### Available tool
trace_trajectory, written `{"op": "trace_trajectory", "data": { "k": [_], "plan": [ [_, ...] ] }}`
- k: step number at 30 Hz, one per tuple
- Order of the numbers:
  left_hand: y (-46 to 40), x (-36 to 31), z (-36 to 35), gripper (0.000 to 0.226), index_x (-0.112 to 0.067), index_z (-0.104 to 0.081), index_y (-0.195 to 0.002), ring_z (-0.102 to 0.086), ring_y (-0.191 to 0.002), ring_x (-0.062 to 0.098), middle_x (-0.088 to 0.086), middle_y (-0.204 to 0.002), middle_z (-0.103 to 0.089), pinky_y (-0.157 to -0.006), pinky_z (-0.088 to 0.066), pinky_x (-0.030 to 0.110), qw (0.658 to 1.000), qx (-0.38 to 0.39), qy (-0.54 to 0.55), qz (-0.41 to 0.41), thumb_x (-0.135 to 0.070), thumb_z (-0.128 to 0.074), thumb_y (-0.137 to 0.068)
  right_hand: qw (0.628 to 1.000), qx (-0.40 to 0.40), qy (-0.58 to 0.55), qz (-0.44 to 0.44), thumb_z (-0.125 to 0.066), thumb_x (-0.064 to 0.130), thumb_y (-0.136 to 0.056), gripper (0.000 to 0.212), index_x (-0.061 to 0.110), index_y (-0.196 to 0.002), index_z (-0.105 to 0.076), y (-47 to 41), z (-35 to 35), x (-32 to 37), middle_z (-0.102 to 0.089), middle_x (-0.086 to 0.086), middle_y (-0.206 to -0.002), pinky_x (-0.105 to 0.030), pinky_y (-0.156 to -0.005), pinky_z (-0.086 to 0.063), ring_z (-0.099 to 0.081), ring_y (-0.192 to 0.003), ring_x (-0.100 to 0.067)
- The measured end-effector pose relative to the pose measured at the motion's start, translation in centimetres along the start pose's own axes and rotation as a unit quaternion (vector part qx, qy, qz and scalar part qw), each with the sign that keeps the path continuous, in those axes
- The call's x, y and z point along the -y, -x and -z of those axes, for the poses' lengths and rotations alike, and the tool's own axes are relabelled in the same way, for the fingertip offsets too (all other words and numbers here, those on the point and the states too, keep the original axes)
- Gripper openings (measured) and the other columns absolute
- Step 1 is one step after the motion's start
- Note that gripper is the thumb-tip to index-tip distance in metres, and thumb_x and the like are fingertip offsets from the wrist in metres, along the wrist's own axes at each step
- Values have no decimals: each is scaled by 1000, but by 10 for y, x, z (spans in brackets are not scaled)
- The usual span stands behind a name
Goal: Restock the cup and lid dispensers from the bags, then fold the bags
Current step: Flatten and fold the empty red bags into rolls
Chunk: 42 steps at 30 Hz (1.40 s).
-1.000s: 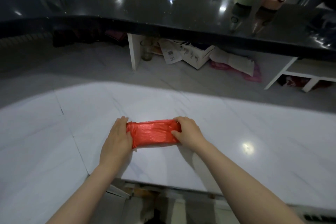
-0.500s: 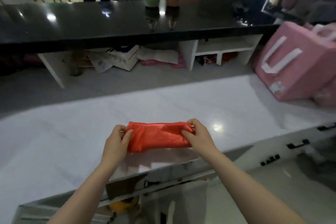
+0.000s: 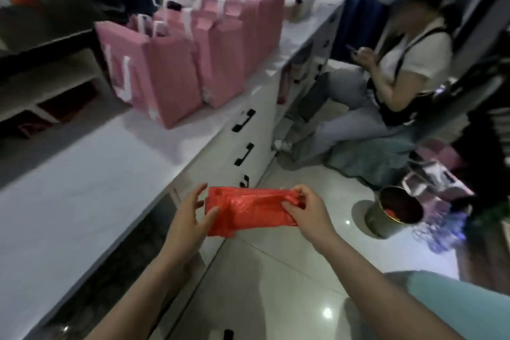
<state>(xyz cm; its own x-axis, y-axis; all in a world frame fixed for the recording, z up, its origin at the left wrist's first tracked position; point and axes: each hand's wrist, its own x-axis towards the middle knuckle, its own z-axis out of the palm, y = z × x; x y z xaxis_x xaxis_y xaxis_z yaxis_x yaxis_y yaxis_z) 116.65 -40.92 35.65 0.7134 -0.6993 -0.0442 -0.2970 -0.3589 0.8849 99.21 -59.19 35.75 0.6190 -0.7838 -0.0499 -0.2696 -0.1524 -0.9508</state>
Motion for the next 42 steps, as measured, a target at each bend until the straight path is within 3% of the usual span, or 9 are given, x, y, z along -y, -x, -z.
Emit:
{"op": "trace_trajectory", "data": {
  "k": [2,9,15,20,24,28,33,38,42],
  "plan": [
    [-21,-20,-43,64,-28,-37,-142,-48,-119,11,-9,-133,-45,-98,-44,38,998,40,-28,-33,-43,-63,-85,998,-64,-9,-27,-68,3,-84,21,20,-83,-55,5,47,-20,-59,5,-77,-16,-64,-44,-54,-71,-6],
    [-87,-77,-178,59,-13,-38,-143,-44,-114,7,4,-140,-47,-97,-35,24,966,205,-97,-126,-27,-61,-91,953,-281,10,-108,-69,11,-85,22,27,-81,-54,22,157,-75,-60,9,-76,-10,-60,-41,-55,-67,3],
    [-137,-119,-269,50,-25,-40,-140,-39,-132,13,-5,-144,-41,-107,-31,31,919,326,-100,-197,-34,-56,-93,908,-378,36,-176,-66,16,-88,11,17,-86,-55,1,207,-107,-60,8,-78,-8,-60,-40,-56,-71,3],
    [-216,-153,-331,51,-22,-39,-142,-36,-136,17,-1,-148,-39,-112,-32,44,890,382,-112,-224,-31,-54,-94,857,-460,31,-230,-63,25,-91,11,21,-85,-54,-61,239,-119,-59,8,-78,-8,-56,-38,-55,-74,-3],
    [-286,-181,-380,51,-21,-40,-141,-39,-133,18,0,-147,-41,-111,-34,41,873,409,-119,-237,-19,-58,-93,829,-491,32,-267,-63,28,-91,14,20,-84,-54,-117,267,-131,-60,6,-75,-14,-55,-37,-55,-71,-7],
    [-338,-199,-434,50,-27,-42,-140,-43,-130,16,-4,-146,-42,-108,-37,38,845,445,-152,-254,-22,-58,-93,797,-522,29,-302,-60,32,-92,12,22,-88,-55,-155,298,-152,-62,9,-78,-26,-64,-43,-58,-76,-8],
    [-383,-214,-508,47,-29,-43,-138,-43,-121,3,-11,-143,-44,-100,-33,22,806,508,-160,-258,-22,-56,-93,771,-545,29,-328,-60,31,-92,9,22,-93,-56,-195,351,-191,-60,14,-81,-13,-59,-35,-54,-75,2],
    [-424,-233,-601,44,-25,-47,-136,-46,-121,6,-10,-136,-50,-100,-33,22,803,523,-165,-232,-20,-56,-93,757,-532,0,-379,-58,29,-93,11,21,-99,-53,-242,419,-257,-60,4,-87,-29,-72,-43,-58,-83,-18],
    [-454,-249,-684,40,-25,-50,-132,-50,-120,9,-9,-130,-56,-100,-37,27,799,541,-178,-193,-19,-56,-93,738,-520,-41,-429,-60,27,-91,15,15,-99,-56,-283,475,-323,-63,-5,-90,-31,-75,-43,-60,-86,-25]
  ]
}}
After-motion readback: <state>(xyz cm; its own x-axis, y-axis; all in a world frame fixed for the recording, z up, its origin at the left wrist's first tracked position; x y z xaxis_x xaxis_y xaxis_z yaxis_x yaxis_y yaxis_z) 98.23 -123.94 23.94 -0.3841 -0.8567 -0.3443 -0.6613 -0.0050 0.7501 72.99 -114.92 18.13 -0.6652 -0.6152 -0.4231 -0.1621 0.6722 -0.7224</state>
